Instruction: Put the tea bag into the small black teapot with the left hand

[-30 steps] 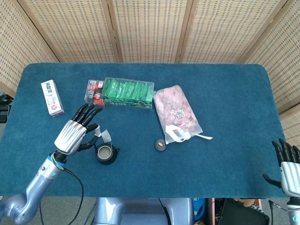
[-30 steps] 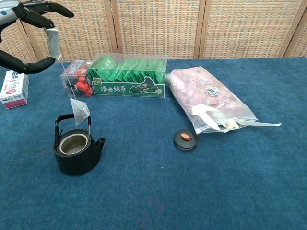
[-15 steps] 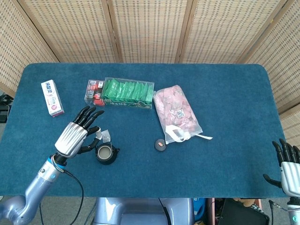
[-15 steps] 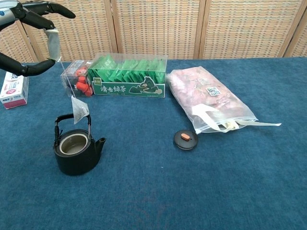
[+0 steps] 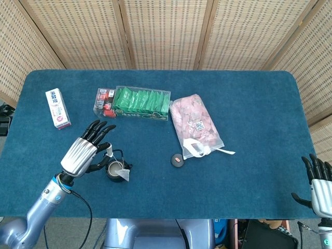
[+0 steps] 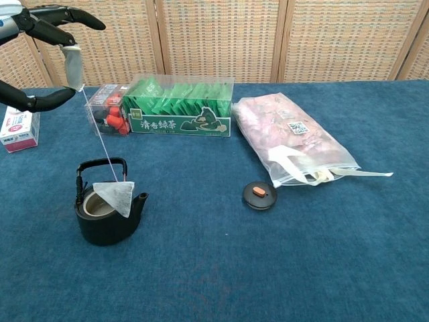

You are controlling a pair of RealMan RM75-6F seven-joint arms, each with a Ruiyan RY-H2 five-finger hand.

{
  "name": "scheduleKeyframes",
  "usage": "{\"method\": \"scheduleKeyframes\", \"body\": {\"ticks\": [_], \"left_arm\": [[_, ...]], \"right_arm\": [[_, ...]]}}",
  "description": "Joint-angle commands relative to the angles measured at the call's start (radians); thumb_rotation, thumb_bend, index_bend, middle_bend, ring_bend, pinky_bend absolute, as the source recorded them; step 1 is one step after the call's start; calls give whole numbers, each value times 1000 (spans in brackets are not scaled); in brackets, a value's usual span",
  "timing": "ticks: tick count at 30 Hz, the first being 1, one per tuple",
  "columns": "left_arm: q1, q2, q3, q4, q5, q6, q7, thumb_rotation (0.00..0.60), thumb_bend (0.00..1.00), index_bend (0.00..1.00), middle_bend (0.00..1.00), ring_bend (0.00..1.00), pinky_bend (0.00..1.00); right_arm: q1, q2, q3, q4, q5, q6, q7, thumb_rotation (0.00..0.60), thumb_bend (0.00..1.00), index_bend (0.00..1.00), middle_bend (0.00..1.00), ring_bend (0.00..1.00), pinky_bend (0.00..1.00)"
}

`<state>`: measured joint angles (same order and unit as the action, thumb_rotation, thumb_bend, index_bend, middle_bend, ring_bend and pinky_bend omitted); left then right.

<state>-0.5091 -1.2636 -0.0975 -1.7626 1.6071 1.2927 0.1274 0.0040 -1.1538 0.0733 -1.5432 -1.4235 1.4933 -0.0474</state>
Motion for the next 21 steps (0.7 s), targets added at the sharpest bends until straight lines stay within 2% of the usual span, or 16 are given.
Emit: {"method": "scheduleKeyframes", "body": {"ticks": [1, 21], "left_arm": [[4, -1, 5, 3, -2, 0, 4, 600, 443, 604, 104, 25, 0], [35, 12, 52, 4, 2, -10, -22, 600, 443, 604, 104, 14, 0]], "right_arm": [[-1, 0, 0, 0, 1, 0, 0, 600, 55, 29, 76, 0, 0], [-1, 1, 0, -4, 1, -1, -5, 600, 54, 29, 76, 0, 0]]}}
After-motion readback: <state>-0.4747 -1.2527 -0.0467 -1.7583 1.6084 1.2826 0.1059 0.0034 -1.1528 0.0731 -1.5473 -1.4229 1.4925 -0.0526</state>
